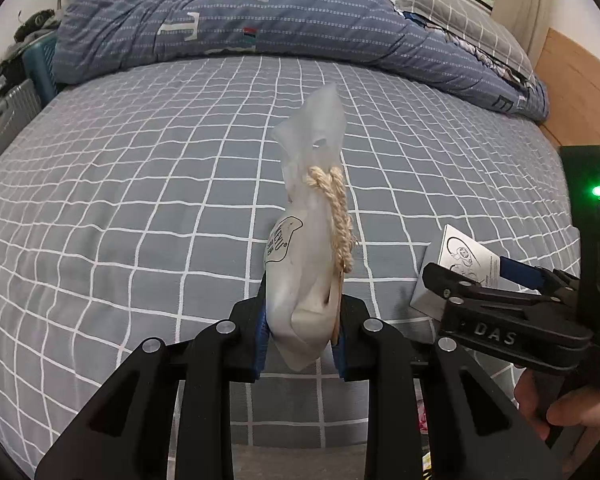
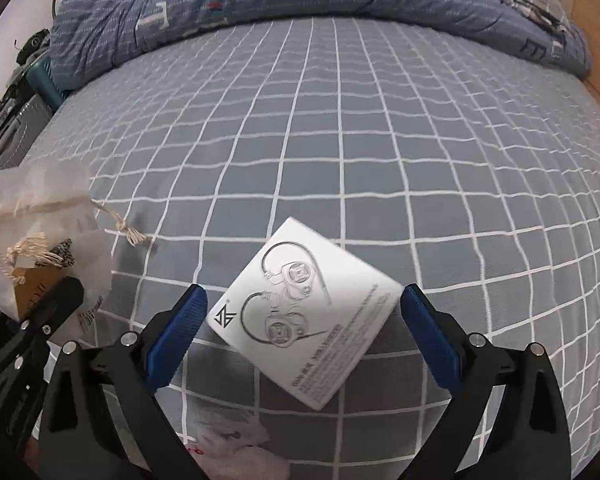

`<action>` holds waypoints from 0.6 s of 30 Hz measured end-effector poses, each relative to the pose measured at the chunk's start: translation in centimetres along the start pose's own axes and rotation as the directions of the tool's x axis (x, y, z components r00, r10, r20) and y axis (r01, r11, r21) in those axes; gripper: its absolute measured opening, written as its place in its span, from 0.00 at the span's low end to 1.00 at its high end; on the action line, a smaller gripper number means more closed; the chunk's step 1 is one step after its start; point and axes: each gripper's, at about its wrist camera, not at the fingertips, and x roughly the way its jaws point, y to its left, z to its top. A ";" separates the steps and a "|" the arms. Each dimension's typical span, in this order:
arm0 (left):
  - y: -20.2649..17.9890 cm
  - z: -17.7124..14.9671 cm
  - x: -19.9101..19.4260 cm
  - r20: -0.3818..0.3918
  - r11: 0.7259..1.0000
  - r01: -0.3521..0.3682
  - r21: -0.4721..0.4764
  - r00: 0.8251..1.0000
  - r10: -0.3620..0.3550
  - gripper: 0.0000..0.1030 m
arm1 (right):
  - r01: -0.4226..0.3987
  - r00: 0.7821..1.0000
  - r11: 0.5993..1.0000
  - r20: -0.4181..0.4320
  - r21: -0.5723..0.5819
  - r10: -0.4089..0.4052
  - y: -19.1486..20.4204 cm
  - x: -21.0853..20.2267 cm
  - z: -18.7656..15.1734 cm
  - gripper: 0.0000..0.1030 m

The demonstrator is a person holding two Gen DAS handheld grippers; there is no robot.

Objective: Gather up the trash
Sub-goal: 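Grasp the white cloth pouch with the left tool while the right tool grasps the white box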

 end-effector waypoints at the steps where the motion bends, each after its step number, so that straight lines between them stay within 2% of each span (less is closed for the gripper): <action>1: 0.0 0.0 0.0 0.002 1.000 -0.002 0.001 1.000 0.002 0.24 | 0.004 1.000 1.000 -0.014 0.009 -0.004 -0.1 0.3 0.0 0.91; 8: -0.3 -0.1 0.0 0.001 1.000 0.001 0.004 1.000 -0.001 0.24 | 0.002 0.999 1.000 -0.046 0.009 -0.002 0.0 1.2 -0.8 0.84; 18: -0.6 0.0 -0.9 0.015 1.000 0.010 0.007 1.000 -0.010 0.24 | -0.008 1.000 1.000 0.013 0.019 0.007 -0.4 -0.6 -1.2 0.76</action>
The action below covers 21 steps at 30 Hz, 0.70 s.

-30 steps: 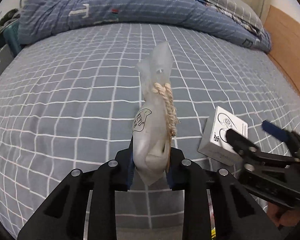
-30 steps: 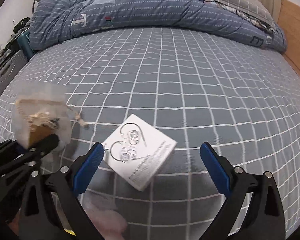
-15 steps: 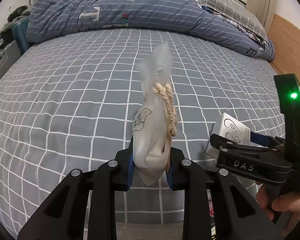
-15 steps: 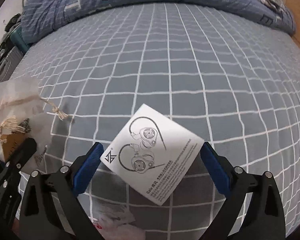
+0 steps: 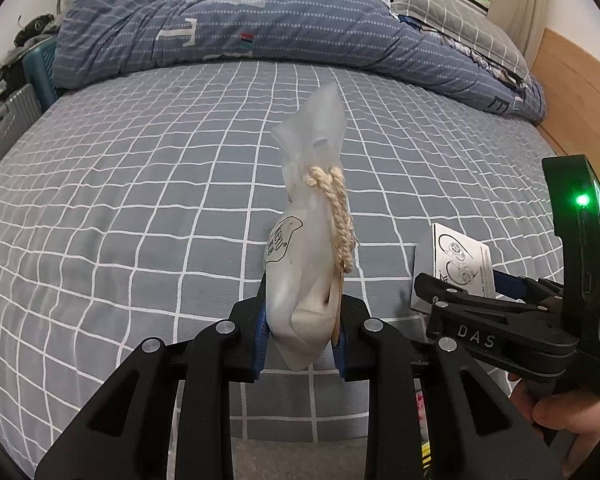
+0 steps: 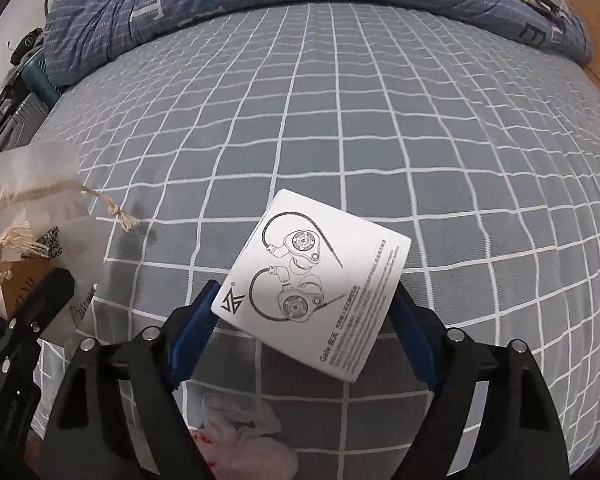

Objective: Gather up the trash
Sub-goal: 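Grasp the white cloth pouch with the left tool while the right tool grasps the white box, then carry the cloth pouch and white box off the bed toward the black bin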

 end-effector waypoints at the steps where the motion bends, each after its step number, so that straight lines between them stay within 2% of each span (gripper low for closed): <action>1: 0.0 0.0 -0.1 0.002 1.000 0.003 0.001 1.000 -0.003 0.24 | -0.001 1.000 1.000 0.009 0.001 0.001 0.1 -0.4 -0.1 0.75; 11: -0.1 -1.0 -1.7 0.011 1.000 0.000 -0.002 1.000 0.000 0.24 | -0.005 0.992 1.000 0.123 0.022 0.003 -0.9 -4.1 -1.0 0.73; 21: -0.8 -2.4 -4.4 0.039 1.000 0.011 0.014 0.999 -0.012 0.24 | -0.014 0.981 1.000 0.192 0.008 0.012 -1.3 -7.9 -3.9 0.72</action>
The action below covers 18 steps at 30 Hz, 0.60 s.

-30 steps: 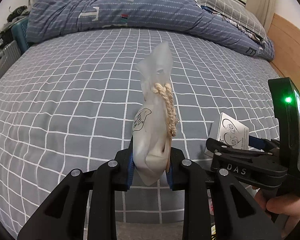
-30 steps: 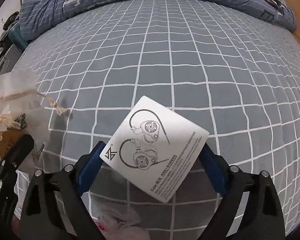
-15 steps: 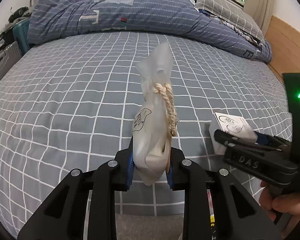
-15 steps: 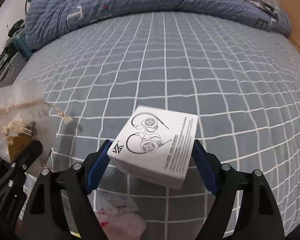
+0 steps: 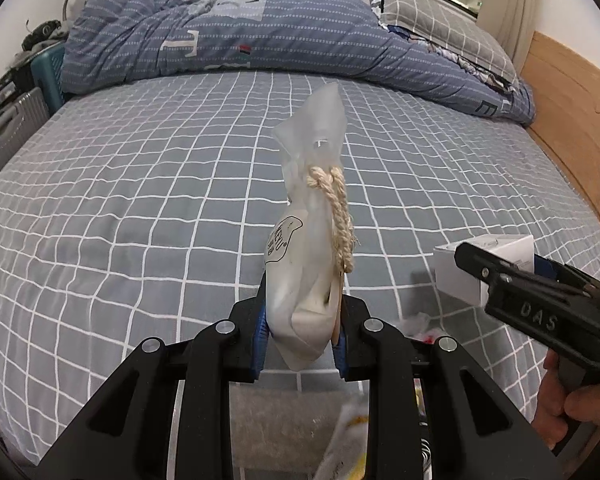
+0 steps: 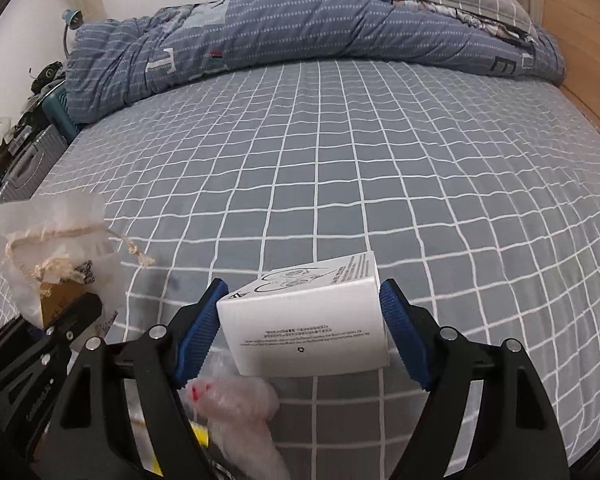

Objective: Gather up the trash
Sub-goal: 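Carry the cloth pouch and white box off the bed toward the black bin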

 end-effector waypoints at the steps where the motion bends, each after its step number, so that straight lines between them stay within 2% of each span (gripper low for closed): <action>1: -0.1 -0.1 -0.3 0.003 1.000 0.002 0.001 1.000 -0.002 0.24 | -0.002 1.000 1.000 0.003 -0.002 0.002 0.1 -0.4 -0.2 0.72; 18: -1.4 -3.8 -5.4 0.039 0.999 0.040 0.020 0.998 -0.041 0.24 | 0.021 0.995 0.999 0.102 -0.028 -0.018 0.3 -6.9 -3.5 0.72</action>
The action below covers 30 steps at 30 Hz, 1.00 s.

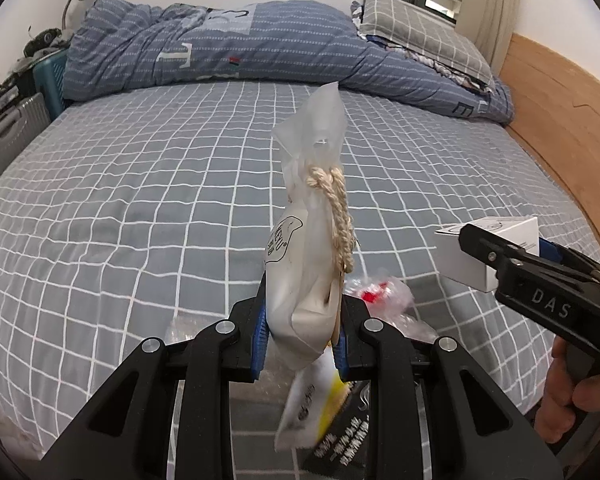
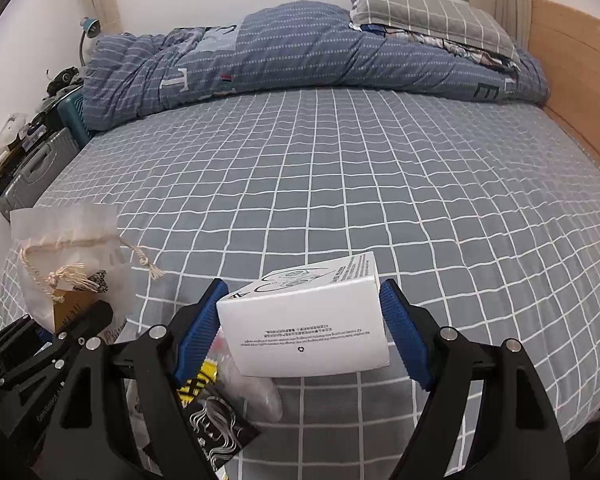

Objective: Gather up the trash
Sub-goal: 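Carry the cloth pouch and white box off the bed toward the black bin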

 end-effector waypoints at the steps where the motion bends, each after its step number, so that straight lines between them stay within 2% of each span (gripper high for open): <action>1: -0.1 -0.2 -0.3 0.004 1.000 0.004 0.002 1.000 -0.004 0.24 | 0.000 1.000 1.000 0.003 -0.005 0.000 0.1 -0.3 -0.3 0.72; 22: -1.7 -4.2 -6.5 0.045 0.998 0.048 0.038 0.998 -0.049 0.24 | 0.009 0.999 1.000 0.046 -0.027 -0.008 0.0 -6.5 -5.9 0.72; 30: -2.1 -6.7 -8.6 0.042 0.998 0.056 0.042 0.997 -0.058 0.24 | 0.006 0.998 0.999 0.059 -0.040 -0.004 0.2 -8.9 -8.4 0.72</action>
